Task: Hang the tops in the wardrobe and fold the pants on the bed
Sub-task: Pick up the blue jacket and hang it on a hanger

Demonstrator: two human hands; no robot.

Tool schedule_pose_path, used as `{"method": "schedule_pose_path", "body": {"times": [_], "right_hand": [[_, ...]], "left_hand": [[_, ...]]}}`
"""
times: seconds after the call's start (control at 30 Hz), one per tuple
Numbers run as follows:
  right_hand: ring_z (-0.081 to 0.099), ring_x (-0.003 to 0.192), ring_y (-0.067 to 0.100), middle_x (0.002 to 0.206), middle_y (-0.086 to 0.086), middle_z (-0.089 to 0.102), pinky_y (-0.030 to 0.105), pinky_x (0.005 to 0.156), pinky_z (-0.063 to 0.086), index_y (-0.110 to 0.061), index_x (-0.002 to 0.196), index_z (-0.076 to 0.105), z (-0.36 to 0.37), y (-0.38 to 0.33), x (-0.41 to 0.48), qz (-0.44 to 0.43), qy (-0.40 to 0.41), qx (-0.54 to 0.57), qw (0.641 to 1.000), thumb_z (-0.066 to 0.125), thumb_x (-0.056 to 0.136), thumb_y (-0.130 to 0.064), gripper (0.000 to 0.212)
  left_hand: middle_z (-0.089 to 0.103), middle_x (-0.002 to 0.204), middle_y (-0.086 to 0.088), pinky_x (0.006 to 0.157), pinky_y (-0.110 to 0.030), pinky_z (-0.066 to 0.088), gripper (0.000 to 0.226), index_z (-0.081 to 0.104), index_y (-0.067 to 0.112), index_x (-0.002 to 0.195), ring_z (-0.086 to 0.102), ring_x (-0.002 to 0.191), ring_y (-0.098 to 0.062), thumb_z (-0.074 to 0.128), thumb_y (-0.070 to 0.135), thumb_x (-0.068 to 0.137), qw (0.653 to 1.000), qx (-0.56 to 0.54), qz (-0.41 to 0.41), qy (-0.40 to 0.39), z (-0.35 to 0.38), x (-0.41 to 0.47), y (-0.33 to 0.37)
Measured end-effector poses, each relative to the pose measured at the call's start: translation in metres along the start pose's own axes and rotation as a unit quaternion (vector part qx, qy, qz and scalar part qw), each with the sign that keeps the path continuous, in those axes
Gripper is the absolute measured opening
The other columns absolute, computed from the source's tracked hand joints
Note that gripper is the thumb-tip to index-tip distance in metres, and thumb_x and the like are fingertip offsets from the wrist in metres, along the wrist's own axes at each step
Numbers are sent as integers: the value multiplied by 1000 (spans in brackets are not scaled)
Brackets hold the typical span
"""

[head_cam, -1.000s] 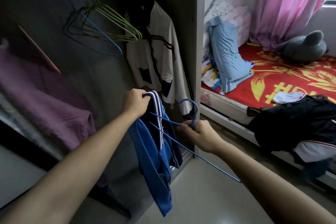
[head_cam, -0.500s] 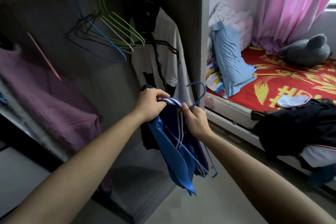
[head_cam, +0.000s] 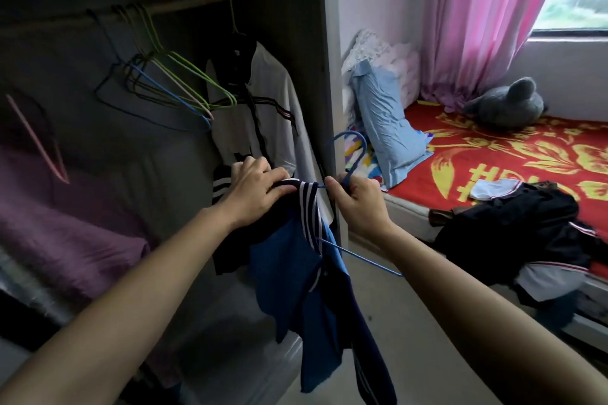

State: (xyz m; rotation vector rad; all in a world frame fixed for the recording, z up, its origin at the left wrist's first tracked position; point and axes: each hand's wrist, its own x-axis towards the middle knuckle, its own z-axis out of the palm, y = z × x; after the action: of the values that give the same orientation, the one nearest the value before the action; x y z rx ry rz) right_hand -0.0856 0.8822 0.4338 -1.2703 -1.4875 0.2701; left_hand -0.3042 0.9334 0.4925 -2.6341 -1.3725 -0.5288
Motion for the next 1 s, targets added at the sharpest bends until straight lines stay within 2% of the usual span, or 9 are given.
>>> {"method": "schedule_pose_path", "body": {"times": [0.1,0.2,0.3,0.37,0.53,0.7,0.77,0.87,1.0], "right_hand": [[49,53,5,51,-10,44,21,46,29,-33,69,44,-8,4,7,-16,24,-84,996,50,95,-54,34],[41,58,7,66,-13,42,25,55,25,-34,80,37,-5,10,1,-40,65,-127,989,51,97,-53,29],[49,94,14,103,-4,51,28,80,32,-26,110,49,3,23,-14,-41,95,-168,980,54,94,-53,32],[45,106,18,113,2,47,33,88,33,-20,119,49,5,36,-28,-40,122,-201,971,57,93,-49,40],[43,98,21,106,2,44,32,82,28,-19,107,50,7,55,-53,-28,136,-248,959,59,91,-40,28],[55,83,26,95,3,53,35,67,38,-19,97,56,18,65,-72,-19,36,-243,969,66,89,-28,16],[60,79,25,94,-2,55,33,60,43,-22,97,56,24,64,-79,31,-51,-201,978,63,92,-37,18],[61,88,23,104,-3,55,38,70,51,-25,108,55,37,61,-84,88,-162,-208,961,54,93,-55,33],[60,104,25,120,2,53,42,85,53,-19,125,52,53,53,-75,165,-216,-181,945,60,90,-54,50]], "left_hand": [[47,90,5,79,-35,18,32,67,30,102,43,104,-22,51,57,94,1000,-14,-17,0,2,5,9],[53,85,5,77,-37,21,53,59,29,76,42,98,-18,51,81,78,997,4,-68,27,6,7,20],[55,76,6,79,-40,27,67,43,25,59,47,92,-21,56,92,60,985,10,-150,80,6,8,23],[52,78,7,77,-39,24,60,46,27,61,49,96,-23,58,86,58,982,6,-172,82,7,9,19],[47,81,7,71,-35,12,31,49,25,72,46,97,-24,65,50,66,989,29,-130,68,13,6,11],[47,85,4,77,-38,19,23,45,19,77,44,100,-27,67,24,72,980,-11,-181,86,9,4,10],[48,85,4,79,-39,22,22,45,19,79,45,102,-28,67,20,74,976,-30,-191,100,4,3,9],[50,86,3,81,-41,26,23,45,20,80,46,101,-29,68,18,75,973,-48,-188,126,-5,4,13],[51,87,4,76,-36,17,21,47,18,81,45,99,-25,67,18,75,972,-33,-169,162,-17,11,24]]}}
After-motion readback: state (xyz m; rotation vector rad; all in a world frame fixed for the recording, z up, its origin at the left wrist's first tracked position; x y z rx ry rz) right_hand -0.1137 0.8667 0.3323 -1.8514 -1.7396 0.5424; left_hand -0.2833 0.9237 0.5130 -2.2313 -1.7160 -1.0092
